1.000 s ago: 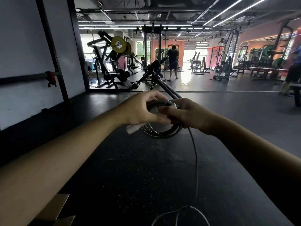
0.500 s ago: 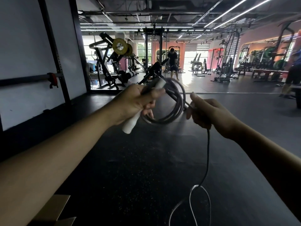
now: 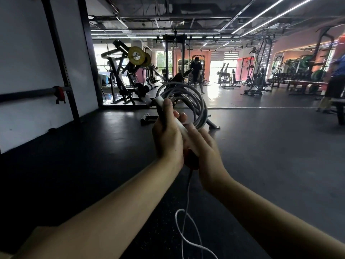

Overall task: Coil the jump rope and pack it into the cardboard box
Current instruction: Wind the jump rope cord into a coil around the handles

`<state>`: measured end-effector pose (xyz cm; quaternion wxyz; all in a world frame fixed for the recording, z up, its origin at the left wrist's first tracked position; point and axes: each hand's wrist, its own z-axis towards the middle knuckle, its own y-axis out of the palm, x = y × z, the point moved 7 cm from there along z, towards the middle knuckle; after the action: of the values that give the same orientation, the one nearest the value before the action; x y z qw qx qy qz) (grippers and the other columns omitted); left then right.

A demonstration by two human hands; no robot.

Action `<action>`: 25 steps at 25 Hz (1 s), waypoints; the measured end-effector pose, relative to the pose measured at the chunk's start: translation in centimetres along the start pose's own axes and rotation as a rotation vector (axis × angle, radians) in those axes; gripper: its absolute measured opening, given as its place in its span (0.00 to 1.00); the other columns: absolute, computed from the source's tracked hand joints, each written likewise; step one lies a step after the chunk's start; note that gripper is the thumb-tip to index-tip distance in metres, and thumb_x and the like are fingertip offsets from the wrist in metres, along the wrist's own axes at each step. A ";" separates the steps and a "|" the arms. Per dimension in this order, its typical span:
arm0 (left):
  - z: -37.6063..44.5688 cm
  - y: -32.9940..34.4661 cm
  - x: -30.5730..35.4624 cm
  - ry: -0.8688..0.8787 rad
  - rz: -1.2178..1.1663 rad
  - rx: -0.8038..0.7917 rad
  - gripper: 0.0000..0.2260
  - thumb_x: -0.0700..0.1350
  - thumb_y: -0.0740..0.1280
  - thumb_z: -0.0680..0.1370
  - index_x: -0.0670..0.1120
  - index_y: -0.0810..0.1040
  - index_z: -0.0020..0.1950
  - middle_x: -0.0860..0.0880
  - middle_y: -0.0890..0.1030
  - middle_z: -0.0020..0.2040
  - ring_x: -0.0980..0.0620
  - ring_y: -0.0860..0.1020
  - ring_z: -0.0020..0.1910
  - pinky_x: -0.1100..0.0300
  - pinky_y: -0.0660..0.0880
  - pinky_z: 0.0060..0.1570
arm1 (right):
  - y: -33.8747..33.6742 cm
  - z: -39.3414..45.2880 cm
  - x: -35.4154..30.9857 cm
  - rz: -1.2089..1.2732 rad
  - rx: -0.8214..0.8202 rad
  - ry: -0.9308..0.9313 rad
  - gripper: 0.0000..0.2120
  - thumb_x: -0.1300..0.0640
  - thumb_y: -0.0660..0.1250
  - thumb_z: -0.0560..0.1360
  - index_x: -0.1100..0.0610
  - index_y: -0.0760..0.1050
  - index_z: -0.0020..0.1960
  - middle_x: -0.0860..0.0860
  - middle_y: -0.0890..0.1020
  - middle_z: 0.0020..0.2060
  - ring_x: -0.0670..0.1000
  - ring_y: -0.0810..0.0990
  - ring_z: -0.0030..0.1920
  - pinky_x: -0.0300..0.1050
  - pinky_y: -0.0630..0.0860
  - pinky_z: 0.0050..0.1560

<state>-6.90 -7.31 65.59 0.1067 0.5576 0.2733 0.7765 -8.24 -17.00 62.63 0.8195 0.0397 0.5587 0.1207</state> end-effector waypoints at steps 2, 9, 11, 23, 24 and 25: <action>0.2 -0.6 -0.1 0.051 0.054 -0.007 0.18 0.59 0.64 0.82 0.48 0.76 0.38 0.54 0.85 0.32 0.56 0.83 0.33 0.57 0.79 0.42 | 0.3 -1.2 -0.7 0.062 0.033 -0.032 0.10 0.50 0.64 0.82 0.51 0.83 0.52 0.49 0.78 0.28 0.47 0.75 0.27 0.39 0.68 0.25; 1.7 -2.5 -1.1 -0.033 0.200 -0.240 0.13 0.49 0.66 0.82 0.47 0.82 0.40 0.50 0.85 0.40 0.49 0.83 0.47 0.53 0.79 0.49 | -1.9 0.6 -0.4 -0.083 0.071 0.037 0.14 0.52 0.65 0.81 0.62 0.82 0.52 0.50 0.70 0.25 0.46 0.65 0.23 0.42 0.61 0.25; 2.1 -3.2 -1.1 -0.074 0.294 -0.353 0.08 0.48 0.69 0.80 0.45 0.83 0.46 0.48 0.86 0.44 0.46 0.84 0.50 0.49 0.79 0.52 | -3.0 1.2 -0.8 -0.212 0.059 0.059 0.12 0.54 0.64 0.82 0.60 0.81 0.47 0.50 0.70 0.25 0.45 0.66 0.22 0.40 0.61 0.24; -0.1 3.8 4.8 0.441 1.506 -0.977 0.49 0.60 0.82 0.62 0.60 0.62 0.78 0.53 0.76 0.72 0.52 0.75 0.67 0.56 0.72 0.65 | -1.6 3.7 -7.4 -1.177 -0.264 -0.179 0.13 0.54 0.71 0.76 0.55 0.78 0.34 0.48 0.74 0.27 0.43 0.69 0.25 0.42 0.66 0.32; -0.1 4.1 4.4 0.428 1.525 -0.954 0.47 0.59 0.83 0.62 0.58 0.65 0.77 0.52 0.77 0.71 0.51 0.76 0.66 0.54 0.74 0.63 | -1.6 3.7 -7.5 -1.181 -0.267 -0.179 0.14 0.54 0.71 0.76 0.51 0.76 0.32 0.47 0.74 0.26 0.42 0.69 0.24 0.42 0.66 0.32; 0.1 4.2 4.0 0.401 1.518 -0.930 0.44 0.57 0.83 0.62 0.57 0.68 0.75 0.52 0.79 0.69 0.50 0.77 0.65 0.53 0.75 0.62 | -1.7 3.6 -7.5 -1.171 -0.269 -0.173 0.14 0.52 0.72 0.76 0.49 0.76 0.32 0.46 0.74 0.25 0.42 0.69 0.24 0.40 0.66 0.31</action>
<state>-7.62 -8.89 71.15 -0.2683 0.3428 -0.4941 0.7525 -7.24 -20.17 70.47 0.7901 -0.3685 0.3988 -0.2845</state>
